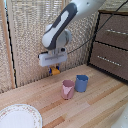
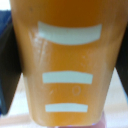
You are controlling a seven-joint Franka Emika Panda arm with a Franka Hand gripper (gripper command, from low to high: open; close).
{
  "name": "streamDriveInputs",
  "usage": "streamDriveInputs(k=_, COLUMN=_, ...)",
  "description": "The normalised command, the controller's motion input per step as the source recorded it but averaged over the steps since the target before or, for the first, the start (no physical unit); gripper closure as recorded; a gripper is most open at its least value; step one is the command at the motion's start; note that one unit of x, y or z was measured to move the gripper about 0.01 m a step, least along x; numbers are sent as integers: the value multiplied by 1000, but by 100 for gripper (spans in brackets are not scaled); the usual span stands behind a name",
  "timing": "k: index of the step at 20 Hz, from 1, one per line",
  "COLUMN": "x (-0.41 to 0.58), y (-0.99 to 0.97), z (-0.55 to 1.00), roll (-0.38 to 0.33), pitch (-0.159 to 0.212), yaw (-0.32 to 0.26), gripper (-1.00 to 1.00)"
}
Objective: Caressingly guide your clamp towards the toast. Compassionately possess the toast with your clamp. Gradually tag the toast up from the worktable. Complaisantly, cruise the held-toasty-pillow to your white crockery. Last but notably, liberate the toast onto the shiny white tableware.
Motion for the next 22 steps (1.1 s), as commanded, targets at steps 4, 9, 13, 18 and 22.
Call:
streamDriveInputs(k=4, x=-540, y=706, z=847, roll=1, pitch=-10, yaw=0, gripper=100)
streamDriveInputs(k=9, x=-330, y=826, z=627, roll=0, pitch=0, yaw=0, gripper=100)
streamDriveInputs(k=13, x=-169, y=922, z=400, roll=1, pitch=-1, yaw=0, gripper=100)
streamDriveInputs(k=18, x=-159, y=962, z=111, roll=0, pitch=0, yaw=0, gripper=100)
streamDriveInputs(k=22, x=-172, y=984, z=-5, roll=0, pitch=6, yaw=0, gripper=100)
